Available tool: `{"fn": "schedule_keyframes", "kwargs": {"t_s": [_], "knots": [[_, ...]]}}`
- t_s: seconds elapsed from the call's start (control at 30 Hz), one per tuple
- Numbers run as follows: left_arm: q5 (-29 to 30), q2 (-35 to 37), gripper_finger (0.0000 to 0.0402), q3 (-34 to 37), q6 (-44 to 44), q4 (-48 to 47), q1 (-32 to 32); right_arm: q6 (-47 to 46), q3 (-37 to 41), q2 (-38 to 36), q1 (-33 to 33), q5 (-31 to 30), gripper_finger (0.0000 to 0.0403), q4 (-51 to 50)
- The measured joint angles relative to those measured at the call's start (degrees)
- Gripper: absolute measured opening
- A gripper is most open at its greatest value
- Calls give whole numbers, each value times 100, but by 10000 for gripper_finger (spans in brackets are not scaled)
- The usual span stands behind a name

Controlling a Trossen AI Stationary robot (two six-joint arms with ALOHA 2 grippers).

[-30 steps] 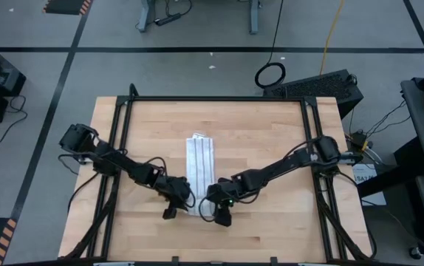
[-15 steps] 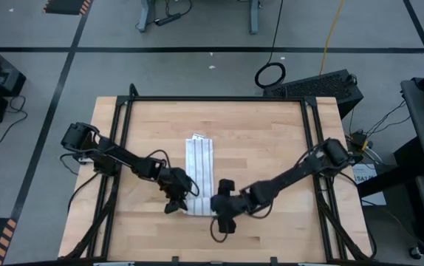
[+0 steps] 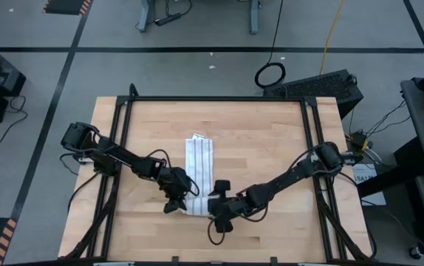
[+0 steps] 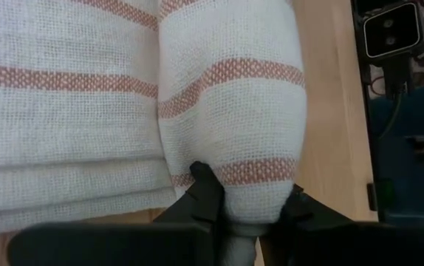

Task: Roll towel into tight, uniform cylinder
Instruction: Roll the white brown kitchen towel

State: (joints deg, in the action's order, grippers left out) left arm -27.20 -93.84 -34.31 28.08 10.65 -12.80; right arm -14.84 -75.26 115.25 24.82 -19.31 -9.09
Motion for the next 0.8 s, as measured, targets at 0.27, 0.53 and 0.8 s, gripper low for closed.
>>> {"fn": "schedule_keyframes", "kwargs": {"t_s": [0.27,0.53,0.8], "knots": [[21,4,59,-4,7,-50,-2,313,6,216,-48,317,400,256],[48,4,59,69,12,-21,9,353,6,380,-81,361,400,457],[55,5,59,127,175,15,34,371,8,494,-113,310,381,426]]}}
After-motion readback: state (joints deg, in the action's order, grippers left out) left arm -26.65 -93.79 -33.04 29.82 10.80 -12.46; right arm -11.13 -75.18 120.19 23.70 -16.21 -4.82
